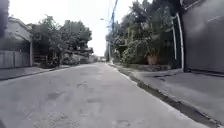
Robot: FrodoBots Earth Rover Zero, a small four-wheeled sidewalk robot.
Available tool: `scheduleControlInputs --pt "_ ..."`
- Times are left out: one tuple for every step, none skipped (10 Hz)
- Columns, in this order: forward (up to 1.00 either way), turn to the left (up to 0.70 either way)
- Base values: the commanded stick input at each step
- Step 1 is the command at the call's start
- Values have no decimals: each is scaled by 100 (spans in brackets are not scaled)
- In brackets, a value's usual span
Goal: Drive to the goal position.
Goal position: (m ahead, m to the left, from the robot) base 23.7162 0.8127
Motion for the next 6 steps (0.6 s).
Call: scheduleControlInputs --pt "100 0" --pt "100 0" --pt "100 0" --pt "100 0" --pt "96 0" --pt "93 0"
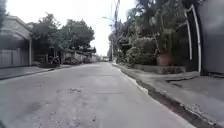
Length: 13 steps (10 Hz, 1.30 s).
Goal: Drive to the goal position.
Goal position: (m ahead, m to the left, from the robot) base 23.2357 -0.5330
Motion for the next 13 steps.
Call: scheduleControlInputs --pt "93 0" --pt "93 0" --pt "93 0" --pt "93 0" --pt "93 0" --pt "93 0" --pt "93 0" --pt "94 0" --pt "97 0" --pt "97 0" --pt "97 0" --pt "97 0" --pt "97 -12"
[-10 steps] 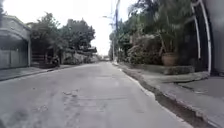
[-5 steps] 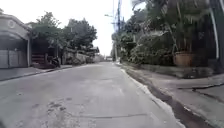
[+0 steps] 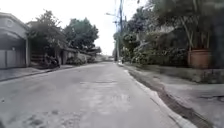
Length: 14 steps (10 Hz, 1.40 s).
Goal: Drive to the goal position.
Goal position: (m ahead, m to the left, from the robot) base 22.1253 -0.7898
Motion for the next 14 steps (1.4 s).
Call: scheduleControlInputs --pt "97 -36" --pt "97 -39" --pt "97 -39" --pt "97 -39" --pt "97 1" --pt "99 1" --pt "100 0" --pt "100 0" --pt "100 0" --pt "100 0" --pt "100 0" --pt "100 0" --pt "100 0" --pt "100 0"
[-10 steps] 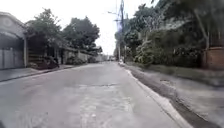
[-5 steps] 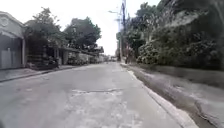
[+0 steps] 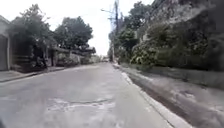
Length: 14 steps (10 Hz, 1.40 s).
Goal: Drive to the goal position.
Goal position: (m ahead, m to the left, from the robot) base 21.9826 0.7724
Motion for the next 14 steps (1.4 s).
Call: scheduleControlInputs --pt "100 0" --pt "100 0" --pt "100 0" --pt "100 0" --pt "100 0" --pt "100 0" --pt "100 0" --pt "100 0" --pt "100 0" --pt "100 0" --pt "100 0" --pt "100 0" --pt "100 0" --pt "100 0"
